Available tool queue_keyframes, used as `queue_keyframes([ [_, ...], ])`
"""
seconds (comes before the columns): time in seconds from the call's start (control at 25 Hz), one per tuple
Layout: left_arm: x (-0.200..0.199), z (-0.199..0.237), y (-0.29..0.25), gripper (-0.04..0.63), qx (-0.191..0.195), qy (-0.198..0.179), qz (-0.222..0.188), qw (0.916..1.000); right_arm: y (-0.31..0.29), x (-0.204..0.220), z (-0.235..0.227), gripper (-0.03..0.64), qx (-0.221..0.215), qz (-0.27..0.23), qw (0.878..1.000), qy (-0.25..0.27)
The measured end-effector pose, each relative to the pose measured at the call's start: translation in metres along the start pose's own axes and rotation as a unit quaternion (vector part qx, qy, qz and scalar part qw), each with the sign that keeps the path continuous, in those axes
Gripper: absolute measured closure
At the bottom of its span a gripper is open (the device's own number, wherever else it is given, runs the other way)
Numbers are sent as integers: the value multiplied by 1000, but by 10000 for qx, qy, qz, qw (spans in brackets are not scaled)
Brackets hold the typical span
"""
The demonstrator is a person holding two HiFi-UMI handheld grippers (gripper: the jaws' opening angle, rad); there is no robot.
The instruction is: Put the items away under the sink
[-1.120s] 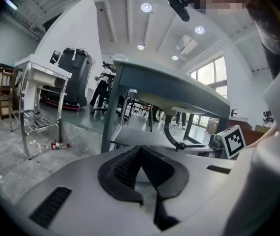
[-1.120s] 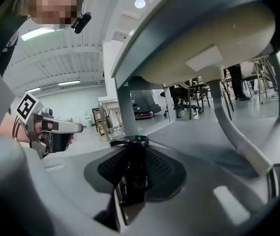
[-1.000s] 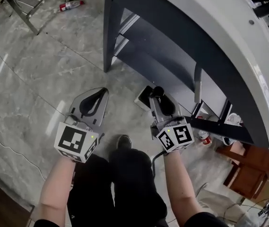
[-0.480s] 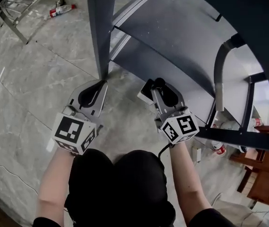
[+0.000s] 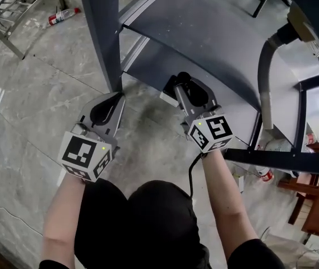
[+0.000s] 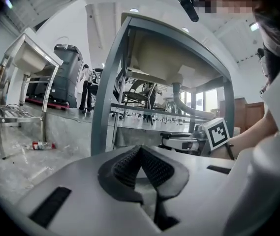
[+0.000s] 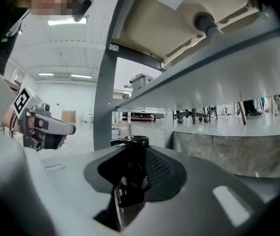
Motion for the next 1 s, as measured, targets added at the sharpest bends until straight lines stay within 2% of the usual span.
queue_keyframes([
  [0.16,-7,1,-7,586,80,19,-117,9999,-18,5,-11,526,-3,-20,10000,72],
  [0.44,-8,7,-16,586,104,50,-179,9998,-40,19,-27,526,273,-6,9993,-273],
  [0.72,-3,6,-14,586,91,-9,-19,10000,-58,32,-32,526,-207,196,9996,67],
  [1.0,3,11,-11,586,15,31,27,10000,-58,39,-35,526,-28,39,9999,108],
])
Point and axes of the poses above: the fingertips, and each gripper's own axes: y backward along the fingers, z to its left, x out of its underside, the point moved 7 cm from there along y, backward along the fingers, and after that the axes turned 15 degrees about y, right-handed, at the moved point
